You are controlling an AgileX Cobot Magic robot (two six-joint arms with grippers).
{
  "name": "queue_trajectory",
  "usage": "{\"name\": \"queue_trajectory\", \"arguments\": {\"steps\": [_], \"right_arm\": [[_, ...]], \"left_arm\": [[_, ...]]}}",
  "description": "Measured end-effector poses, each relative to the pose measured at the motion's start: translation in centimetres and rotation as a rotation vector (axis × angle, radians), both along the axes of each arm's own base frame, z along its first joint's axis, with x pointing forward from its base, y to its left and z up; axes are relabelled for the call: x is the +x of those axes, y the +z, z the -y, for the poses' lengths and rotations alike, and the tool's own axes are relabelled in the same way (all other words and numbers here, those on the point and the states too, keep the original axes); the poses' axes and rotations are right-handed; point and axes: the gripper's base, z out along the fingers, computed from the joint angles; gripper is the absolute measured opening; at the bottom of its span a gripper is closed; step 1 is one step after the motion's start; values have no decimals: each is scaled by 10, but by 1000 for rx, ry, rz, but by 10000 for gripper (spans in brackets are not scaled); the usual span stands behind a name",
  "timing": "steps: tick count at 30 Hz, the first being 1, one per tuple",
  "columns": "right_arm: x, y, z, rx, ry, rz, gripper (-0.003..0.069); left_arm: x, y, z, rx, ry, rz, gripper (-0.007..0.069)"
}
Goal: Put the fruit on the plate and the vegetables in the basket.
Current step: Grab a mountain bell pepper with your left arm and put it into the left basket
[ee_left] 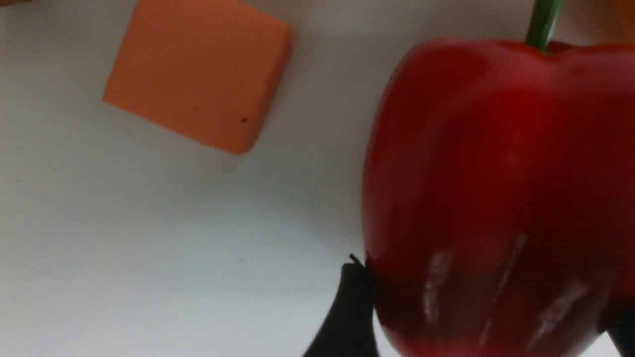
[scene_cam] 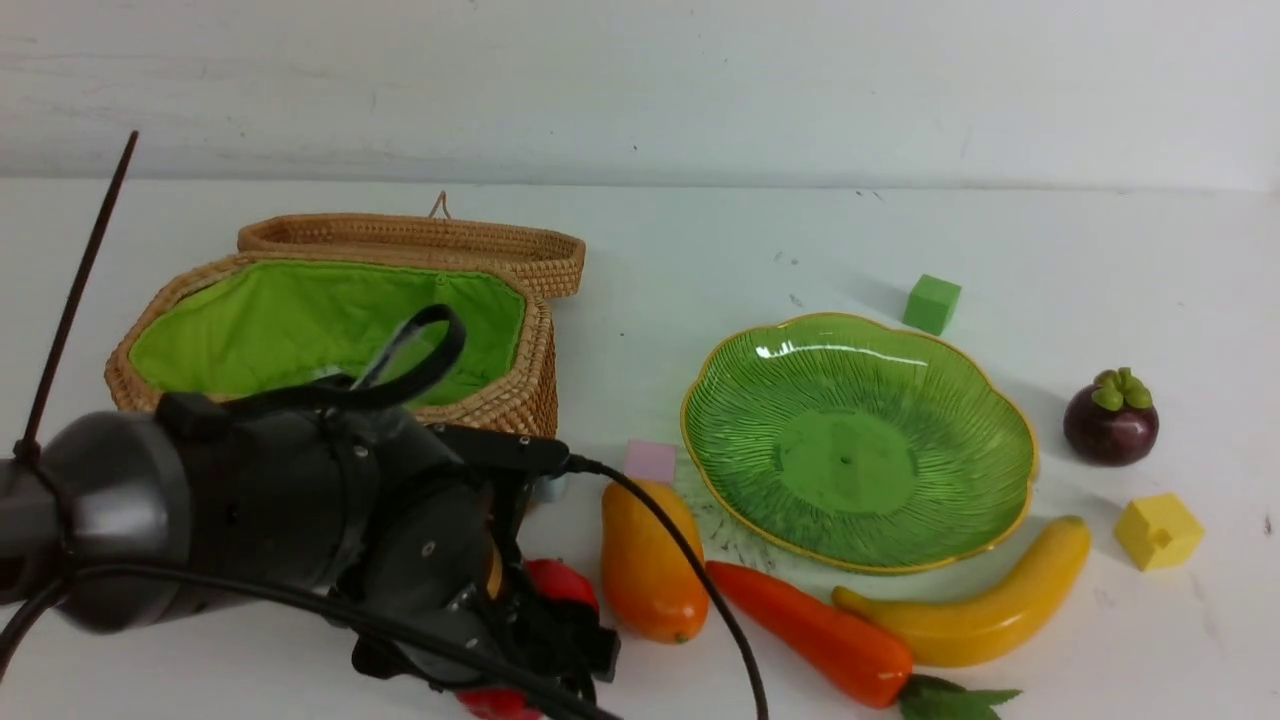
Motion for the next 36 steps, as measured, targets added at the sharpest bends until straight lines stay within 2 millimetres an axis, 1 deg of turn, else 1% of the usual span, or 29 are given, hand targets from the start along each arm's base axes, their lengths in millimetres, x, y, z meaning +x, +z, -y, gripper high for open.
{"name": "queue_trajectory", "arguments": {"steps": [5,9,12,14,16,17,23,25,27,29,31,34,36], "right_arm": [[-2,0,-1,12,16,-15,142],[-2,0,-1,14,18,-17,142],[-2,0,-1,14,18,-17,142],[-2,0,-2,15,20,-19,142],[-2,0,-2,16,21,-20,142],[-2,0,-2,16,21,-20,143],[-3,0,-2,22,29,-28,146],[-3,0,-2,23,30,-28,148],[-3,0,-2,23,30,-29,148],[-4,0,-2,24,32,-31,149],[-4,0,-2,24,32,-31,149],[-4,0,-2,24,32,-31,149],[-3,1,-3,27,33,-26,149]], "left_arm": [[3,0,2,-16,-6,35,616],[6,-4,3,-10,-20,48,608],[8,-7,4,-6,-26,52,574],[8,-7,4,-8,-27,55,532],[8,-7,4,-9,-28,57,470],[8,-7,5,-10,-28,58,455],[8,-7,4,-9,-28,57,204],[7,-7,4,-2,-27,50,148],[6,-7,2,10,-23,36,116],[2,-3,0,14,-7,12,114],[-1,2,-2,7,10,-7,136],[-9,13,-4,-22,47,-42,232],[-14,20,-5,-58,72,-62,348]]}}
